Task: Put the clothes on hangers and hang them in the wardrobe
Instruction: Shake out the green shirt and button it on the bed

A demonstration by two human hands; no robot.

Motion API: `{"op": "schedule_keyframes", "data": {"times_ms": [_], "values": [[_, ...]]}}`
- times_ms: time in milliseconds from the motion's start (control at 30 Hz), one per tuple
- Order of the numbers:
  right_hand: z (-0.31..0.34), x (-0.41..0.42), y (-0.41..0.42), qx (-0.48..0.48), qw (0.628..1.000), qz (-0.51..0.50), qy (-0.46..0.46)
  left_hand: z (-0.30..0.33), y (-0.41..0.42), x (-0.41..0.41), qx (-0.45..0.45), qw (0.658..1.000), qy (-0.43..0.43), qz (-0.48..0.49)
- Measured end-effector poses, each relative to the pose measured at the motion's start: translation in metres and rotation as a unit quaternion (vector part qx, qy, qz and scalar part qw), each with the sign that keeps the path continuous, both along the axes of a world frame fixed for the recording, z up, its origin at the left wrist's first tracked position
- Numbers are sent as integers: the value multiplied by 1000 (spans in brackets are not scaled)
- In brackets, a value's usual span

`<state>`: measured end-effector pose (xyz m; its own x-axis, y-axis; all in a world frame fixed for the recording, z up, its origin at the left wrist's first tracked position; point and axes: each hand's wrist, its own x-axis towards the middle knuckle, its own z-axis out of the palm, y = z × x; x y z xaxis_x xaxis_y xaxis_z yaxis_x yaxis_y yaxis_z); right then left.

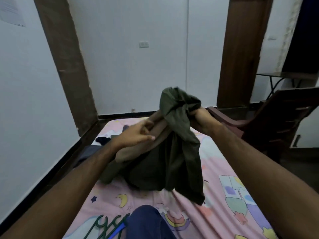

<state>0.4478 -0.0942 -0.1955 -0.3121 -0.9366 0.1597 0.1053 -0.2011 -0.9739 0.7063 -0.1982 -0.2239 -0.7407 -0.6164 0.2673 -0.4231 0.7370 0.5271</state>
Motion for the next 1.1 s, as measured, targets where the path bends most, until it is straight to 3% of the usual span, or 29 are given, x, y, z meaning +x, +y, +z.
{"op": "schedule_keyframes", "data": {"times_ms": [100,200,300,433,500,567,600,700,767,833,933,1033,1100], "values": [[-50,-51,17,170,957,-39,232,-49,2,-29,-78,986,-138,-60],[-101,-96,29,311,888,-54,336,-98,16,-56,-54,977,-187,-88],[-142,-99,33,309,854,-49,415,-142,16,-74,-51,960,-267,-66],[-199,-50,28,244,877,65,408,-183,13,-88,-66,913,-401,-26],[-239,-27,19,282,841,113,448,-197,12,-91,-106,893,-436,-10],[-269,-13,15,313,793,126,507,-209,8,-95,-143,879,-455,0],[-271,-10,15,300,786,122,526,-214,6,-96,-155,873,-462,4],[-266,-51,14,260,809,62,523,-218,0,-98,-153,862,-483,20],[-251,-115,17,294,818,-21,494,-212,-11,-95,-161,855,-493,32],[-233,-186,32,329,818,-112,458,-207,-26,-90,-173,867,-466,45],[-224,-260,65,375,797,-199,430,-195,-53,-84,-156,910,-374,82],[-237,-255,77,374,754,-178,510,-180,-72,-80,-156,910,-370,108],[-245,-220,70,268,733,-194,594,-174,-73,-78,-236,900,-354,96]]}}
